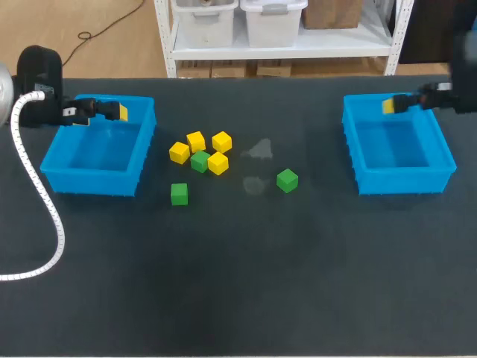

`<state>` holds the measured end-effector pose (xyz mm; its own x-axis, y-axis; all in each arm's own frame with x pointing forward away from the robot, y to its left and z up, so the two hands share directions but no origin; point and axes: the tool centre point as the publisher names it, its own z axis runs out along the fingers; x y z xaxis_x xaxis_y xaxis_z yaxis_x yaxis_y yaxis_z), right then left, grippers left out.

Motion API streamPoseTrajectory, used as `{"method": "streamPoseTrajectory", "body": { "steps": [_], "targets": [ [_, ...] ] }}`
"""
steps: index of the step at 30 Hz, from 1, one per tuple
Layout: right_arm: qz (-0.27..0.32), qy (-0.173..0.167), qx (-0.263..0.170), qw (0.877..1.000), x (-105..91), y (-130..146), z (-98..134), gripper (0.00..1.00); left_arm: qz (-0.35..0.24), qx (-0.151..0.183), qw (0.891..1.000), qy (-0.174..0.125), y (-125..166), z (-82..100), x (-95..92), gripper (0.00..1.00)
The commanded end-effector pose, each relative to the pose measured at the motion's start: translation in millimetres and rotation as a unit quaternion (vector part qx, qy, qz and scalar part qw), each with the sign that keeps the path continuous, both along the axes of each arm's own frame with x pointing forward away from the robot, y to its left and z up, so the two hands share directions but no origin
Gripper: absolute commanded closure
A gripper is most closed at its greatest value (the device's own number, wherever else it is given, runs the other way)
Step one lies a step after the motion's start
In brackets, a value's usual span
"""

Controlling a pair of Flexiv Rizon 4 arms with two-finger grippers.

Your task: Put the green cubes in the right bin and the yellow cubes in the left bin.

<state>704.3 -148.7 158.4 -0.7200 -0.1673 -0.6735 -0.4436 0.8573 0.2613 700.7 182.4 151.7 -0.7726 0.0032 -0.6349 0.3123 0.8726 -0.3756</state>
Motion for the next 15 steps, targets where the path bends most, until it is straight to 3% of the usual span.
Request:
{"method": "streamPoseTrajectory", "body": {
  "steps": [1,15],
  "targets": [
    [-0.001,-0.003,-0.066,0.998,6.8,37,-2,0.0,-0.002,-0.004,1.0,-0.003,2,-1.6,-0.3,0.0],
    [0.103,0.026,-0.158,0.982,-2.7,120,-62,0.0,-0.002,-0.004,1.0,-0.003,2,-1.6,-0.3,0.0]
  ]
}}
